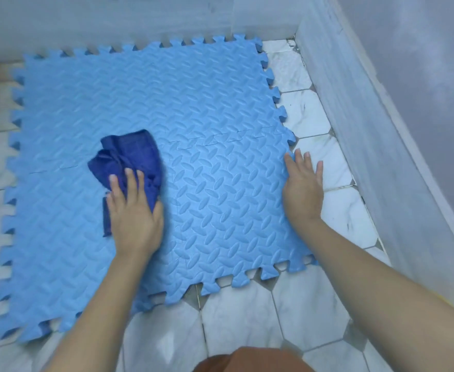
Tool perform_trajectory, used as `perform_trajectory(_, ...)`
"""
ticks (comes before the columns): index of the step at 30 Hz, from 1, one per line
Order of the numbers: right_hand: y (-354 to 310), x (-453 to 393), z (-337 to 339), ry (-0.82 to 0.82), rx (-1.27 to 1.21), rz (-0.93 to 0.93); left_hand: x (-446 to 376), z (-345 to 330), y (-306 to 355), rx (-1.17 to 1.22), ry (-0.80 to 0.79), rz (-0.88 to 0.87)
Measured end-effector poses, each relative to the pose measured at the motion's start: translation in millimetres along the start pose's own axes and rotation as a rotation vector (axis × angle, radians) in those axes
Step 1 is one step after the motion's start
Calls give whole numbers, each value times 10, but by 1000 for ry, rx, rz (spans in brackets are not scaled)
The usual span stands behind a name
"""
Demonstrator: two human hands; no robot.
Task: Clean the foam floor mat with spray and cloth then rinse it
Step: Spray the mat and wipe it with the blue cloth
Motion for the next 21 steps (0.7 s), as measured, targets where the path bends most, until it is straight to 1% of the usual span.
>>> perform_trajectory(1,-58,22,-21,12,-18,-77,212,10,247,6,4,-54)
perform_trajectory(3,-258,142,-122,48,-58,-208,656,10,803,-3,-1,-251)
perform_trajectory(4,-405,224,-216,47,-78,-207,838,7,1003,-4,-16,-347)
perform_trajectory(5,-560,307,-323,24,-92,-161,951,8,1095,-1,-37,-405)
perform_trajectory(6,-697,384,-416,-14,-87,-92,977,0,1085,6,-53,-419)
perform_trajectory(8,-801,460,-484,-56,-58,2,854,13,820,4,-58,-355)
perform_trajectory(10,-747,456,-471,-73,-68,7,640,-2,340,-22,-56,-217)
perform_trajectory(14,-773,472,-451,-57,-66,22,169,-22,-1013,-35,-112,265)
perform_trajectory(16,-791,480,-460,-44,-45,20,73,3,-1418,-5,-134,414)
perform_trajectory(17,-794,478,-457,-42,-37,17,52,20,-1450,2,-123,433)
perform_trajectory(18,-791,475,-460,-42,-30,11,39,32,-1369,0,-96,411)
perform_trajectory(19,-790,472,-455,-42,-26,7,37,44,-1189,-17,-63,336)
perform_trajectory(21,-788,482,-448,-39,-22,7,77,22,-652,-69,-21,86)
Point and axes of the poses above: each hand's wrist, its own x-axis away from the middle knuckle, its own z-axis out of the back of the hand, y = z × x, the point moved 8 cm from there along -x, towards the middle knuckle, and after that the axes turned 15 degrees about -x, right-handed, at the moved point
